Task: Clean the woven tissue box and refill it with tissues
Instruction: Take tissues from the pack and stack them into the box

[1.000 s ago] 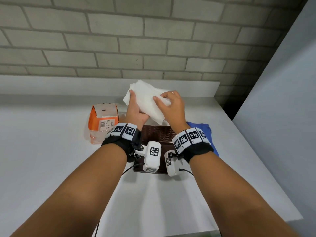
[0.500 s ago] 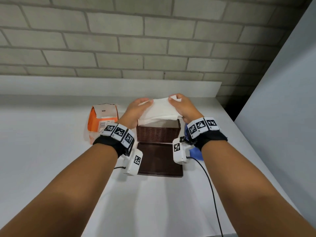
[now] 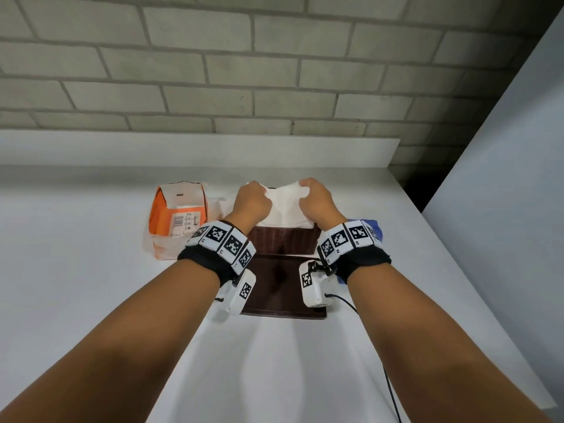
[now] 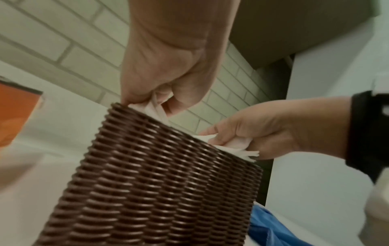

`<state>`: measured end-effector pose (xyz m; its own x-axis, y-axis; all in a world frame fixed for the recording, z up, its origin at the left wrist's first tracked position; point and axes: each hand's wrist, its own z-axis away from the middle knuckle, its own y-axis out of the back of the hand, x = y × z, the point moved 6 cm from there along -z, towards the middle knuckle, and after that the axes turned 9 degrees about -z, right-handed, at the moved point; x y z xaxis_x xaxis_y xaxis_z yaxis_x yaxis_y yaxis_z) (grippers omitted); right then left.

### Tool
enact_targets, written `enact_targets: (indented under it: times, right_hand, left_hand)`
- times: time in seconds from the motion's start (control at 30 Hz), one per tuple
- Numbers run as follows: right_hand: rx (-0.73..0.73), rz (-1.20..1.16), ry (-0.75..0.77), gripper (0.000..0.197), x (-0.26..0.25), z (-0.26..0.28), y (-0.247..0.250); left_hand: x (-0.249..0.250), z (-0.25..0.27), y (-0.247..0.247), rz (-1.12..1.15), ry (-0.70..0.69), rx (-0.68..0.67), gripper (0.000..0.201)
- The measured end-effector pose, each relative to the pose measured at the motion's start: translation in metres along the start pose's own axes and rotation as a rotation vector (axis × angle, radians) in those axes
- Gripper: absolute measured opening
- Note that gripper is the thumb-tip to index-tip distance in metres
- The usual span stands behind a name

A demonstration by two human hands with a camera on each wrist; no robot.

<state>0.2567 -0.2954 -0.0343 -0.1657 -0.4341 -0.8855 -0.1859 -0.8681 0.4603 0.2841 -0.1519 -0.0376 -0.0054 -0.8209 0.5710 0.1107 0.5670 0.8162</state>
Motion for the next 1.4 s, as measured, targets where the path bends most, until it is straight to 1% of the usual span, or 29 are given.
enact_targets:
  times: [0.17, 0.3, 0.4, 0.43, 0.47, 0.53, 0.6, 0.7, 0.83, 0.9, 0.97, 1.03, 1.13, 1.23, 1.33, 1.4]
  right_hand:
    - [-0.022, 0.238, 0.046, 0.049, -0.001, 0.004, -0.011]
    - [-0.056, 0.442, 0.065, 0.039, -0.003, 0.006, -0.022]
    - [-0.009, 0.679, 0.171, 0.03, -0.011, 0.007, -0.017]
    - [0.001, 0.736, 0.222, 0.03, -0.016, 0.007, -0.015]
    - [-0.019, 0.755, 0.266, 0.034, -0.02, 0.007, -0.015]
    - [-0.15, 0.715, 0.293, 0.048, -0.022, 0.007, -0.02]
    - [-0.259, 0.679, 0.255, 0.055, -0.02, 0.007, -0.026]
    - [-0.313, 0.725, 0.204, 0.064, -0.017, 0.003, -0.027]
    - [-0.44, 0.82, 0.122, 0.072, -0.014, 0.001, -0.023]
    - [-0.481, 0.845, 0.083, 0.073, -0.014, -0.003, -0.021]
    - [-0.507, 0.892, 0.051, 0.07, -0.017, -0.006, -0.019]
    - [-0.499, 0.987, 0.053, 0.061, -0.02, -0.006, -0.017]
    - [-0.411, 1.045, 0.12, 0.041, -0.016, -0.007, -0.016]
    - [-0.362, 1.042, 0.145, 0.038, -0.01, -0.005, -0.019]
    - [-0.309, 1.064, 0.182, 0.034, -0.009, -0.005, -0.017]
    - [-0.277, 1.121, 0.189, 0.033, -0.007, -0.004, -0.014]
  left_hand:
    - [0.001, 0.001, -0.01, -0.239, -0.006, -0.06, 0.04]
    - [0.003, 0.003, -0.013, -0.393, -0.053, -0.054, 0.039]
    - [0.009, 0.008, -0.014, -0.49, -0.079, -0.046, 0.046]
    - [0.01, 0.009, -0.013, -0.523, -0.092, -0.042, 0.048]
    - [0.012, 0.009, -0.012, -0.552, -0.114, -0.036, 0.049]
    - [0.014, 0.008, -0.009, -0.578, -0.18, -0.024, 0.049]
    - [0.015, 0.007, -0.007, -0.547, -0.246, -0.021, 0.05]
    - [0.012, 0.005, -0.008, -0.495, -0.295, -0.084, 0.055]
    - [0.002, 0.004, -0.006, -0.436, -0.258, -0.213, 0.065]
    - [-0.001, 0.003, -0.003, -0.482, -0.25, -0.276, 0.07]
    - [-0.005, 0.0, -0.001, -0.531, -0.247, -0.325, 0.073]
    - [-0.009, -0.002, 0.0, -0.552, -0.234, -0.36, 0.076]
    - [-0.01, -0.003, -0.001, -0.584, -0.222, -0.384, 0.079]
    - [-0.013, -0.003, -0.001, -0.599, -0.183, -0.412, 0.079]
    - [-0.014, -0.003, 0.001, -0.626, -0.146, -0.391, 0.077]
    - [-0.015, -0.002, 0.001, -0.658, -0.132, -0.364, 0.07]
